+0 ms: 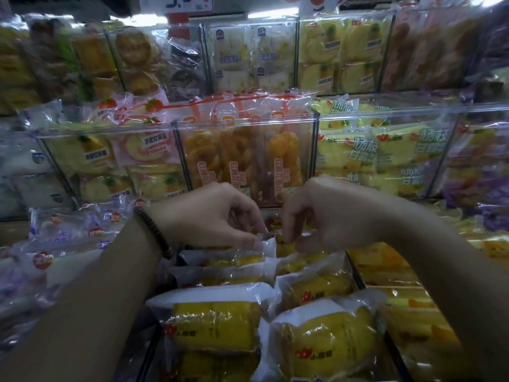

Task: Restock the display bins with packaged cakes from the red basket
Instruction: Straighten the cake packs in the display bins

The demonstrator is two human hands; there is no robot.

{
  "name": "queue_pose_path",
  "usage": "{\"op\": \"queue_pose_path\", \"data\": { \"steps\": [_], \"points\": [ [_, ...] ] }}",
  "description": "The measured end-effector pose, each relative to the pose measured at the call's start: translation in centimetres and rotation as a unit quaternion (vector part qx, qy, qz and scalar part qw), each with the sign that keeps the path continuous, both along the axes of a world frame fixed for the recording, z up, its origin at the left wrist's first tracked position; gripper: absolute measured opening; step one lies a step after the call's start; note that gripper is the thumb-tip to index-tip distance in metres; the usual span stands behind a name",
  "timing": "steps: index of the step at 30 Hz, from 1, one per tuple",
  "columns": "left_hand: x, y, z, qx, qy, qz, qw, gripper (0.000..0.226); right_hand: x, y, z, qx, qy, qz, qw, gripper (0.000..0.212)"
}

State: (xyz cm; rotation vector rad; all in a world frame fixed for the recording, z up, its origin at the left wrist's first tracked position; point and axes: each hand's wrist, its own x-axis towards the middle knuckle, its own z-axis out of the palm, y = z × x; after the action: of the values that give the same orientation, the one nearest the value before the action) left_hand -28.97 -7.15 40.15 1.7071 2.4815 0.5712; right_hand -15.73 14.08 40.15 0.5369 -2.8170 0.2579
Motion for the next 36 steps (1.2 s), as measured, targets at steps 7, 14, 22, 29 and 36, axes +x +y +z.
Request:
{"op": "queue_pose_path", "data": {
  "steps": [7,14,22,29,36],
  "points": [
    [0.4,0.9,-0.7,-0.066,0.025,0.008,0.997,0.034,-0.7,-0.7,-1.0,0.024,-0.104,0.004,0.994,0.025],
    [0.3,0.8,-0.8,-0.102,0.095,0.054,0.989,0.017,-0.9,-1.7,-1.4,0.047,-0.031,-0.041,0.998,0.028],
    [0.6,0.1,0.1,-0.141,0.081,0.057,0.985,0.014,-0.6,-2.8,-1.5,0.112,0.069,-0.154,0.979,0.037],
    [0.3,0.2,0.0,-0.146,0.082,0.054,0.984,0.020,-1.0,-3.9,-2.2,0.104,0.121,-0.212,0.964,0.023],
    [0.4,0.6,-0.7,-0.121,0.103,0.043,0.986,0.023,-1.6,-3.9,-3.1,0.083,0.126,-0.189,0.970,0.016]
  ]
}}
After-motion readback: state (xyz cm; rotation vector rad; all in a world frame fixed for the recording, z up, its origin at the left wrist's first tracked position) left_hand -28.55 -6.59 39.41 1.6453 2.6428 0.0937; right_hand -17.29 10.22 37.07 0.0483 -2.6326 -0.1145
